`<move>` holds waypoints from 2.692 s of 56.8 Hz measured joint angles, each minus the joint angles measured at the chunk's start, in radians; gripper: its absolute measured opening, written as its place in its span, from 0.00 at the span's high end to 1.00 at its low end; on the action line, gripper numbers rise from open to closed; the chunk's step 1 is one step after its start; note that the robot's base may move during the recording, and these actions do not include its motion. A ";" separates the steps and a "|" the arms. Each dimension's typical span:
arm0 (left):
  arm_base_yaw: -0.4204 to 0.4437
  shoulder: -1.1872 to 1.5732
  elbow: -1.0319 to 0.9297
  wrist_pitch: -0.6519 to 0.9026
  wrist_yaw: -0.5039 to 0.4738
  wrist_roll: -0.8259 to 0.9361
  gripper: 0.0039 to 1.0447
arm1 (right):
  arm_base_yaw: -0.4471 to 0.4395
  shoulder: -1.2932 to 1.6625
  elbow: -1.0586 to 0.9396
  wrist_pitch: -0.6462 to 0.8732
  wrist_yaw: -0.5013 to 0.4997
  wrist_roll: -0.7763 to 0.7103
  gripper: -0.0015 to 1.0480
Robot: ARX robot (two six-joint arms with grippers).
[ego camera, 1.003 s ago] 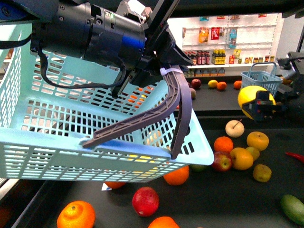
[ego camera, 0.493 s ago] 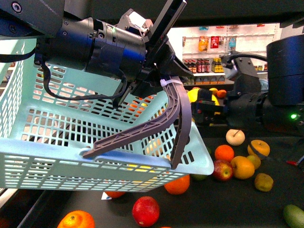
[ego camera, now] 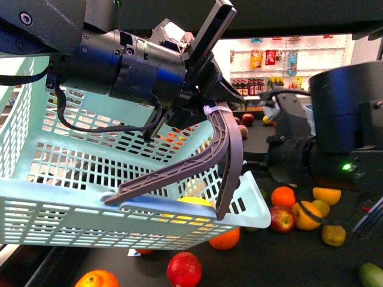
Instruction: Pick lemon from shelf
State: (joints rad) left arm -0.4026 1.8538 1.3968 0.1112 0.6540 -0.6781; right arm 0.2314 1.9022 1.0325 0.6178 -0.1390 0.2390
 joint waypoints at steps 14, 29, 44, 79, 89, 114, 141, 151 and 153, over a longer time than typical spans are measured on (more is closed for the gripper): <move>0.000 0.000 0.000 0.000 -0.002 0.001 0.92 | -0.132 -0.356 -0.180 -0.031 0.029 -0.129 0.02; 0.000 0.000 0.000 0.000 0.000 0.000 0.92 | -0.280 -0.974 -0.533 -0.315 0.040 -0.181 0.03; 0.000 0.000 0.000 0.000 0.000 0.000 0.92 | -0.235 -1.661 -0.852 -0.621 0.134 -0.229 0.44; 0.000 0.000 0.000 0.000 0.000 0.000 0.92 | -0.234 -1.896 -1.017 -0.620 0.137 -0.235 0.93; 0.000 0.000 0.000 0.000 0.000 0.000 0.92 | -0.235 -1.896 -1.017 -0.620 0.137 -0.236 0.93; 0.000 0.000 0.000 0.000 0.000 0.001 0.92 | -0.235 -1.896 -1.017 -0.620 0.137 -0.236 0.16; 0.059 0.000 -0.014 0.172 -0.367 -0.242 0.92 | -0.234 -1.897 -1.017 -0.620 0.137 -0.236 0.02; 0.174 -0.006 -0.081 0.365 -0.513 -0.431 0.92 | -0.234 -1.897 -1.017 -0.620 0.137 -0.236 0.02; 0.197 -0.008 -0.099 0.404 -0.527 -0.469 0.92 | -0.234 -1.897 -1.017 -0.620 0.137 -0.236 0.02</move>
State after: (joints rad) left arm -0.2054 1.8458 1.2980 0.5148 0.1268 -1.1469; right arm -0.0029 0.0055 0.0151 -0.0017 -0.0021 0.0029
